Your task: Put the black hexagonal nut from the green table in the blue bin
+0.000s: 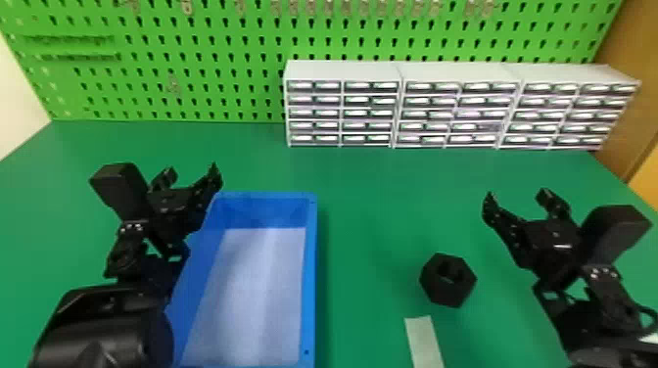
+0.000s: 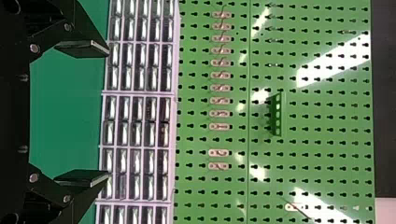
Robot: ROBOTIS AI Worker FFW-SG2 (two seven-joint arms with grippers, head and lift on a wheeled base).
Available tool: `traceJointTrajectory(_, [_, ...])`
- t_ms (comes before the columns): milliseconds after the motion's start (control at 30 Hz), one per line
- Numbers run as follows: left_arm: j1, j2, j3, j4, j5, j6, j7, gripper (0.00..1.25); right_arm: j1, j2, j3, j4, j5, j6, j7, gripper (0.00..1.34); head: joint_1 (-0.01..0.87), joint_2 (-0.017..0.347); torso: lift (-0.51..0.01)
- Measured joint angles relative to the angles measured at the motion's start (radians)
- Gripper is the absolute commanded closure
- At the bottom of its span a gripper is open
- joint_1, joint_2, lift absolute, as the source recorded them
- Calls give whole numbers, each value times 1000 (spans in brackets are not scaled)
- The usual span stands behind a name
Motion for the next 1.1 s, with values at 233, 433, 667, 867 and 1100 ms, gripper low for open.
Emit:
traceJointTrajectory(233, [0, 0, -1, 0, 0, 0, 0, 435, 0, -1, 0, -3, -3, 8, 0, 352, 686, 51, -97])
traceJointTrajectory(433, [0, 0, 0, 0, 1, 0, 0, 435, -2, -1, 1, -5, -7, 10, 0, 352, 686, 51, -97])
traceJointTrajectory(667, [0, 0, 1, 0, 2, -1, 0, 435, -4, 0, 2, -13, -8, 33, 0, 351, 686, 51, -97])
traceJointTrajectory(867, [0, 0, 2, 0, 2, 0, 0, 437, -20, 2, 5, -42, 9, 102, 0, 351, 686, 51, -97])
traceJointTrajectory(1100, [0, 0, 2, 0, 2, 0, 0, 437, -60, 10, 7, -90, 21, 232, 0, 352, 686, 51, -97])
